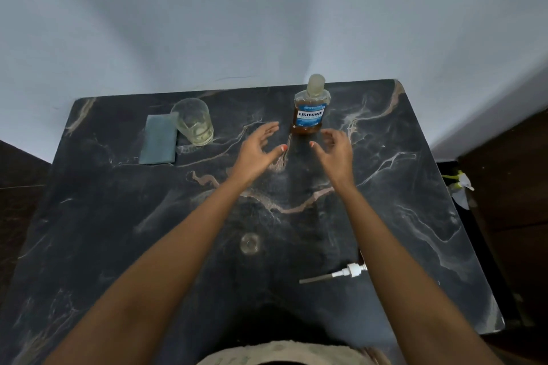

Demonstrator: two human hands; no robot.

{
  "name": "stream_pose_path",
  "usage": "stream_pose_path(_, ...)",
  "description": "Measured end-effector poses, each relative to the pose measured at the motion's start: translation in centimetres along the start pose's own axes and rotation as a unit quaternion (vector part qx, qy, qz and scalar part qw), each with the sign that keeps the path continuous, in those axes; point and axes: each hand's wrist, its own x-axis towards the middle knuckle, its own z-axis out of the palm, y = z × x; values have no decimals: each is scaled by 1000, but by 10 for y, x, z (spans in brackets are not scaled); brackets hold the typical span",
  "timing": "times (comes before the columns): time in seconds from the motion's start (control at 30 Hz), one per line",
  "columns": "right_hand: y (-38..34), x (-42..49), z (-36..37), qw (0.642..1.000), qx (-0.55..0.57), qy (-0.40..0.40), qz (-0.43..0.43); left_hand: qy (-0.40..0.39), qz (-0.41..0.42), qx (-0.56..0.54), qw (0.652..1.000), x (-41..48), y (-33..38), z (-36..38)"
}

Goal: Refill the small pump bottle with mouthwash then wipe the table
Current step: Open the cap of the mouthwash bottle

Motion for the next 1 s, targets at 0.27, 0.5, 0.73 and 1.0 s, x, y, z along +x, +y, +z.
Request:
stream_pose_path(0.27,5,77,1,999,17,-34,17,3,-9,8,1000,82,15,23)
stream_pose_path(0.5,5,92,6,995,84,-42,27,3,-16,11,1000,104,17,30)
stream_pose_path(0.73,5,74,-2,996,79,-36,6,14,-1,51,999,85,25,28)
stream_pose_path(1.0,-2,1,-29,995,90,-31,-23,-33,-16,51,998,18,44,25)
